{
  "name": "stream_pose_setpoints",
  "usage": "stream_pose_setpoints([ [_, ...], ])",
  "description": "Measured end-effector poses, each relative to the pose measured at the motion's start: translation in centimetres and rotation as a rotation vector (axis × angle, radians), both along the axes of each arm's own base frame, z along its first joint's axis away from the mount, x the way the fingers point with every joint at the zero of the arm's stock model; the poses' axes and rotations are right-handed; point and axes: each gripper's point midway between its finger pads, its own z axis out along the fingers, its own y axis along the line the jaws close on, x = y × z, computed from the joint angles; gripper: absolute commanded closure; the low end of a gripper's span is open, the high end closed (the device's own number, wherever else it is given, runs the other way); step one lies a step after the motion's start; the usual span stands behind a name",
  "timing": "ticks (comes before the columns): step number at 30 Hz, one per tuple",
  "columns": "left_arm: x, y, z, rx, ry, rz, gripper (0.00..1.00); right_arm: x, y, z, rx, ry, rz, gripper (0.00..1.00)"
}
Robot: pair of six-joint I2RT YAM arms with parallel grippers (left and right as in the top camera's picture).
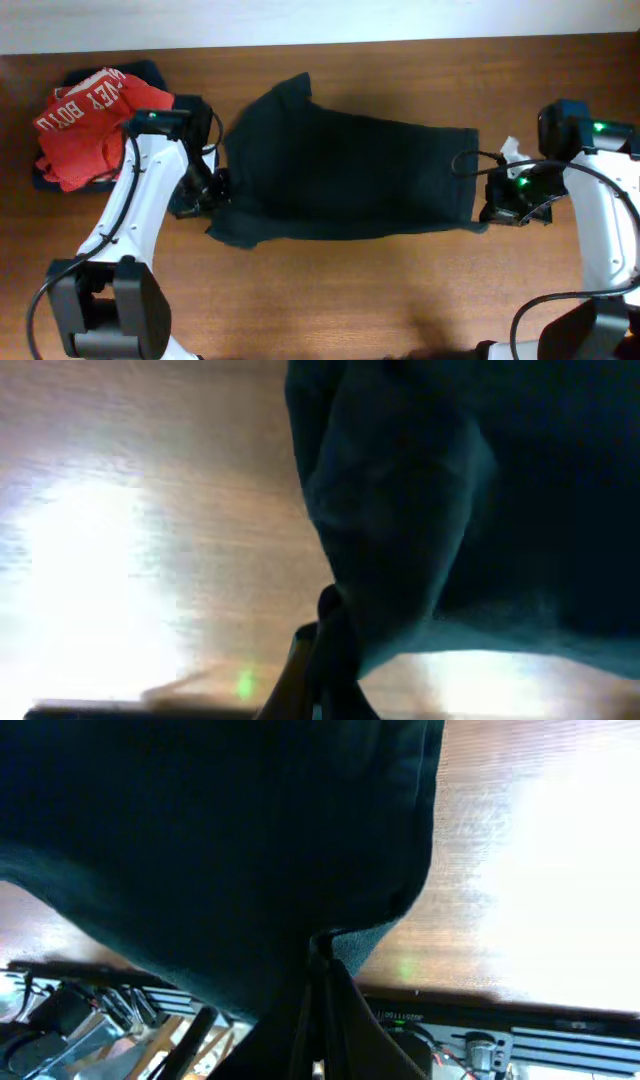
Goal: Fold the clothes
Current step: 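Lower the stretched shirt flat onto the table with both grippers, then release the shirt and raise both grippers away from it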
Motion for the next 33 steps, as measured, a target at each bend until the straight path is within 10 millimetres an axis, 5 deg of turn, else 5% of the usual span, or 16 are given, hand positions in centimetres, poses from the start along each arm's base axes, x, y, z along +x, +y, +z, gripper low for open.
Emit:
stream_pose_setpoints([
  [19, 3.1, -0.6, -2.2, -0.029, -0.133, 0.001, 0.99, -2.9, 0.0, -4.9, -0.043, 0.032, -0.134, 0.96],
  [33, 8.6, -1.1, -1.8, -0.051, -0.363, -0.002, 0.99, 0.2, -0.8, -6.6, -0.071, -0.099, -0.178, 0.96],
])
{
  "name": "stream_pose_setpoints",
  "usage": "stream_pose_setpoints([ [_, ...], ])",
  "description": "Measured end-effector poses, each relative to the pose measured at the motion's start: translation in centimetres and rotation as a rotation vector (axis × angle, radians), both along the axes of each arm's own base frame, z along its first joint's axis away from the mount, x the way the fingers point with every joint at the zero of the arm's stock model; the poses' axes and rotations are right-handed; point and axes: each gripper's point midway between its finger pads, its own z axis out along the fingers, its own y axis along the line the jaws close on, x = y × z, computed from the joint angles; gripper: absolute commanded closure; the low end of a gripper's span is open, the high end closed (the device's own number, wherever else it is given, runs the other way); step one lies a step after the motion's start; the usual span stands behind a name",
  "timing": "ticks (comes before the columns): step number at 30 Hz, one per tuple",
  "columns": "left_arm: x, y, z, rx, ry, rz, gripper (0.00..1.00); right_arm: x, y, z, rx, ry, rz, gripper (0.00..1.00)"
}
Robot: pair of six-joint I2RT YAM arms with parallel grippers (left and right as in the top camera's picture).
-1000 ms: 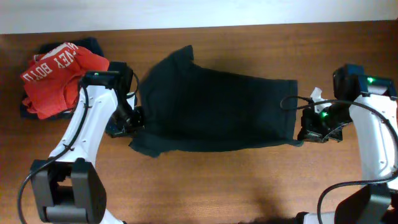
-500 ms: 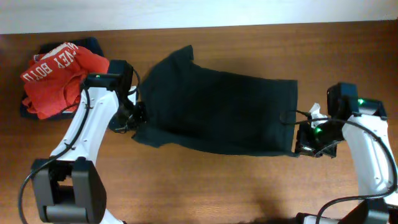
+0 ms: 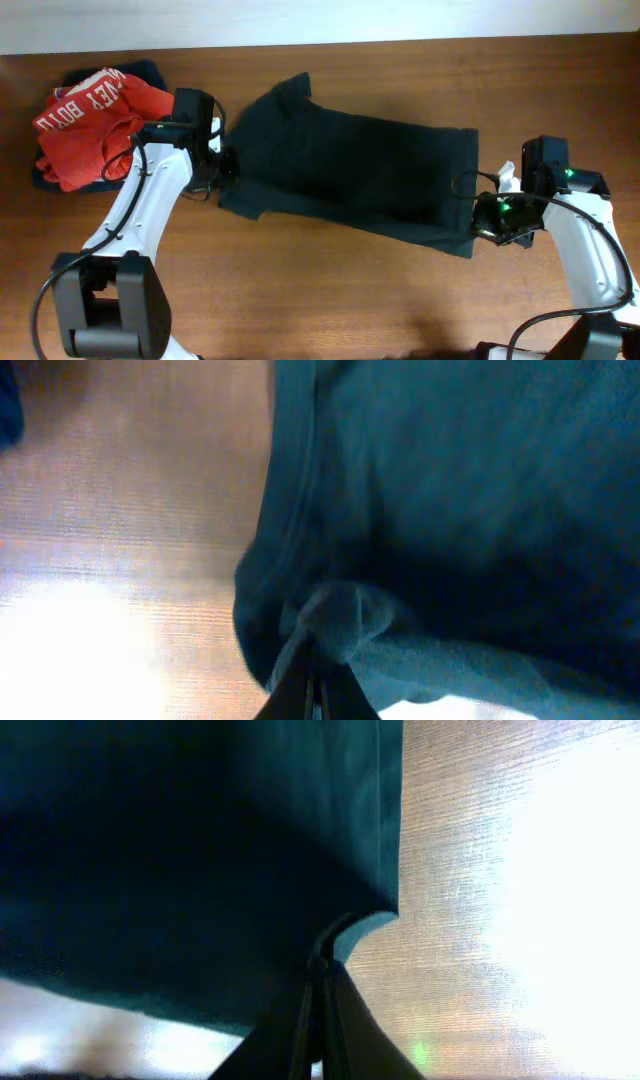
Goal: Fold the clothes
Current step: 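Release the shirt and raise both grippers away from it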
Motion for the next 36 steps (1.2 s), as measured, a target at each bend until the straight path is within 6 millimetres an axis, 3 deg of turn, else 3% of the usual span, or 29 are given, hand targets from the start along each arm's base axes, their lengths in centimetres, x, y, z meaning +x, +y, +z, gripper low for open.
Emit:
stream_pose_setpoints([
  [16, 3.2, -0.3, 1.0, -0.014, -0.135, 0.000, 0.99, 3.9, -0.9, 0.6, -0.037, -0.162, -0.002, 0.96],
  [29, 2.8, -1.6, -3.9, -0.002, -0.021, -0.031, 0.99, 3.8, -1.7, -1.9, -0.064, -0.081, -0.008, 0.96],
  [36, 4.8, -1.9, -3.6, -0.011, -0.100, -0.032, 0.99, 5.0, -2.2, -3.3, -0.080, -0.084, -0.010, 0.96],
])
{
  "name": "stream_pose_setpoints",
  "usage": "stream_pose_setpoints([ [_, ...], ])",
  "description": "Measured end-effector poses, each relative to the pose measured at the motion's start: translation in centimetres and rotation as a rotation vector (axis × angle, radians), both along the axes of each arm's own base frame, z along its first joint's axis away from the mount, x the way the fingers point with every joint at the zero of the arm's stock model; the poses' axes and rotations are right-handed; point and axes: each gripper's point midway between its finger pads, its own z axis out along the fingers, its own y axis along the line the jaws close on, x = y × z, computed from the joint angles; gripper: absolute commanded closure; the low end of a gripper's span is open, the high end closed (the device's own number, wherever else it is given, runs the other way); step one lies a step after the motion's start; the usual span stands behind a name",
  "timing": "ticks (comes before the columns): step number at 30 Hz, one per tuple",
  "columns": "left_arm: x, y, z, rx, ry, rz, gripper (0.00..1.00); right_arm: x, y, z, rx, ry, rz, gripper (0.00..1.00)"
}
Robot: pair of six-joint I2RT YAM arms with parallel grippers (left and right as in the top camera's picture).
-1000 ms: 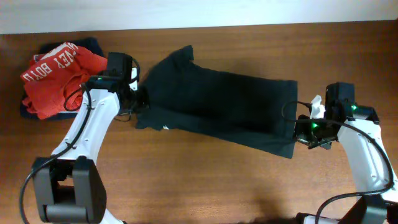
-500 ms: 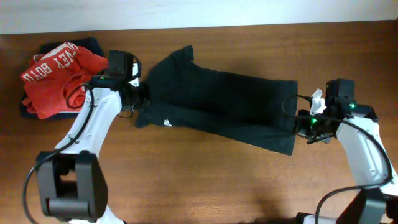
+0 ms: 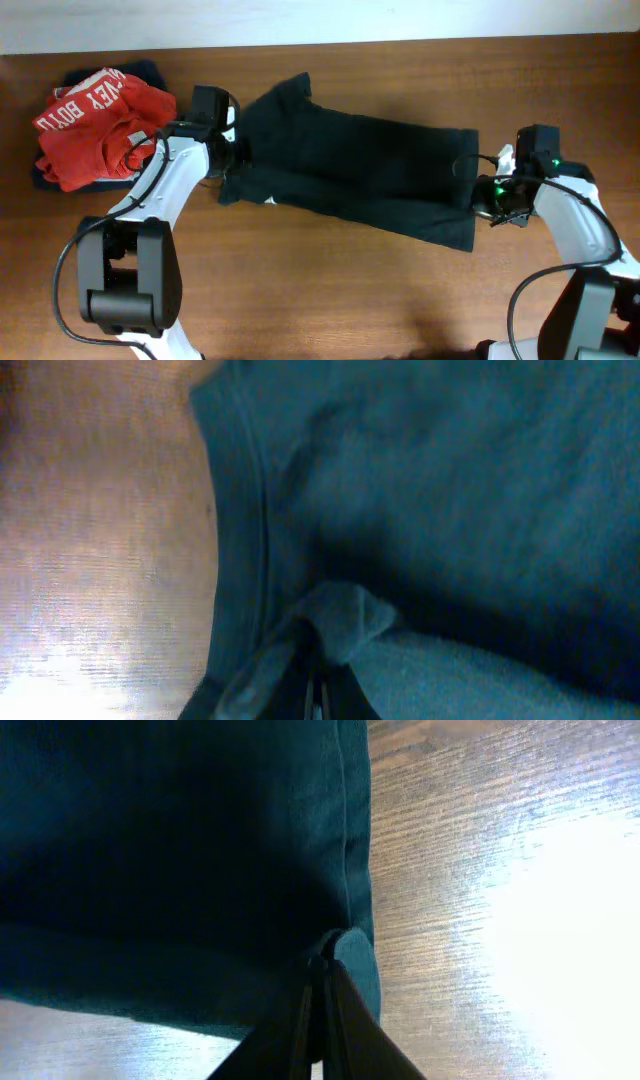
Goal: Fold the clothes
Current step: 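Release the shirt and raise both grippers away from it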
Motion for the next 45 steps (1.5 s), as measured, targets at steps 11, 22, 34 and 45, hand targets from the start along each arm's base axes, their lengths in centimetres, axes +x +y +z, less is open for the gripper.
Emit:
stream_pose_setpoints([
  [11, 1.8, -0.4, 0.5, -0.010, -0.075, -0.004, 0.94, 0.4, -0.1, -0.7, 0.001, 0.004, 0.000, 0.96],
  [22, 2.2, -0.5, 0.6, 0.003, -0.095, -0.013, 0.36, 0.5, -0.2, -0.7, -0.008, -0.001, -0.001, 0.59],
  [34, 5.0, -0.8, 3.7, 0.017, -0.204, -0.068, 0.36, 4.0, -0.6, 3.4, -0.012, -0.109, 0.019, 0.49],
  [45, 14.8, -2.5, 13.5, 0.037, -0.543, -0.165, 0.36, 10.7, -1.7, 10.5, -0.077, -0.400, 0.090, 0.47],
])
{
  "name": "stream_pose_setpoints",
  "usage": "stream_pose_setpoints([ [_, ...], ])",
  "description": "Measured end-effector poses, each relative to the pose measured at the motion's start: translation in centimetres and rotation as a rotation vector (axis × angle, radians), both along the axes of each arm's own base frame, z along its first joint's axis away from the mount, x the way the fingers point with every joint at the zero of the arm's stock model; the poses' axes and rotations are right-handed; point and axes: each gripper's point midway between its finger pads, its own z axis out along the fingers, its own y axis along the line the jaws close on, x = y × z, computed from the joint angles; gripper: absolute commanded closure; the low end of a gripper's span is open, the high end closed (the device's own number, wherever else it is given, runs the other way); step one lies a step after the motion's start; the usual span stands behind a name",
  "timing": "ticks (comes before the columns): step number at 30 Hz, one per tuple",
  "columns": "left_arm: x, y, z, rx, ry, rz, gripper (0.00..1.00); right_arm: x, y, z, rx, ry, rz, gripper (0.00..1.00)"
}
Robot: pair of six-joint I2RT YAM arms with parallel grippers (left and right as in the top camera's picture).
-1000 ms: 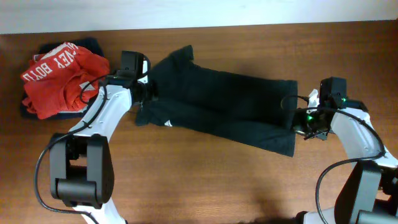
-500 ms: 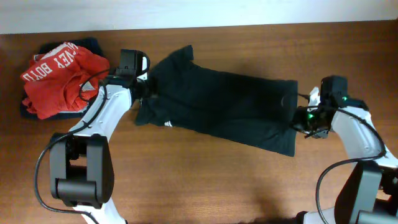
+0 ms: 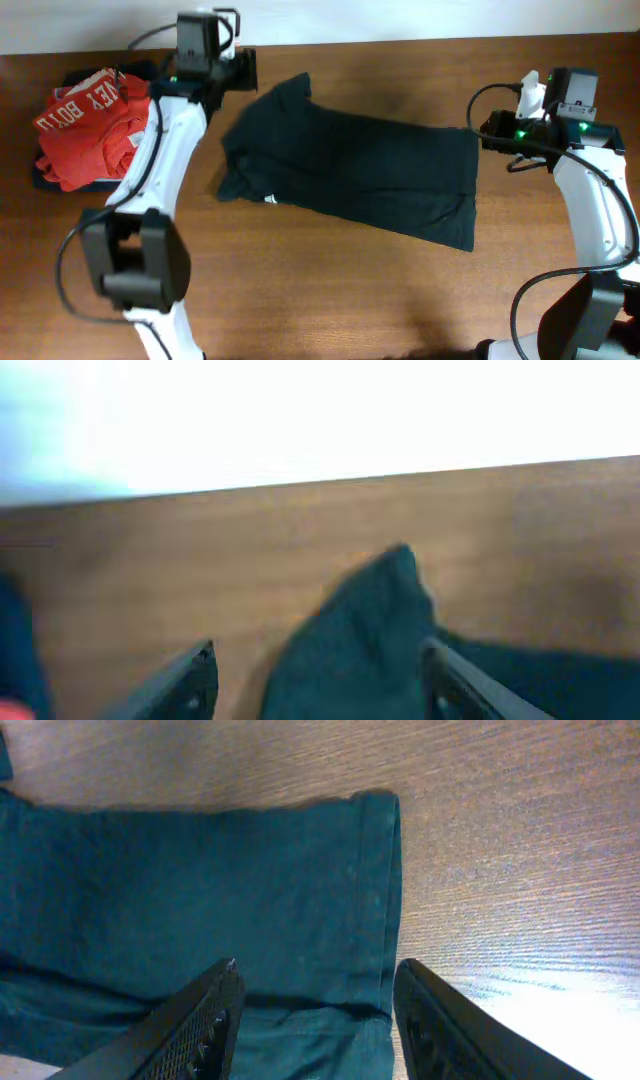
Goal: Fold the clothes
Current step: 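Release the shirt and raise both grippers away from it, then grasp the shirt's top-left corner with the left gripper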
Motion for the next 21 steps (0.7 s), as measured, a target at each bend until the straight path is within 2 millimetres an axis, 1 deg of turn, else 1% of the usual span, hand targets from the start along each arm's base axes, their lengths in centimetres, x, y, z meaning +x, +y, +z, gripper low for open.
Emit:
stream_pose_setpoints([
  [2, 1.8, -0.4, -1.6, 0.008, 0.008, -0.014, 0.36, -0.1, 0.1, -0.1, 0.002, 0.003, 0.002, 0.47],
  [6, 5.1, -1.4, -6.4, 0.015, 0.042, -0.052, 0.35, -0.8, 0.2, -0.6, 0.008, 0.042, 0.007, 0.47],
  [8, 6.3, -1.9, -8.2, 0.017, 0.049, -0.063, 0.35, -1.4, 0.4, -1.0, 0.009, 0.069, 0.016, 0.47],
  [10, 7.3, -2.8, -9.5, 0.021, 0.045, -0.082, 0.35, -1.9, 0.5, -1.3, 0.010, 0.091, 0.023, 0.47],
  [12, 8.1, -3.9, -9.8, 0.021, 0.024, -0.102, 0.35, -2.2, 0.6, -1.5, 0.011, 0.109, 0.030, 0.47],
  [15, 8.9, -6.0, -9.6, 0.014, -0.022, -0.135, 0.35, -2.5, 0.6, -1.6, 0.007, 0.118, 0.040, 0.47],
  [19, 8.9, -8.1, -9.8, 0.010, -0.040, -0.166, 0.35, -2.5, 0.6, -1.6, 0.004, 0.119, 0.045, 0.47],
  [21, 8.8, -8.8, -10.6, 0.009, -0.033, -0.177, 0.35, -2.5, 0.6, -1.6, 0.004, 0.120, 0.046, 0.47],
])
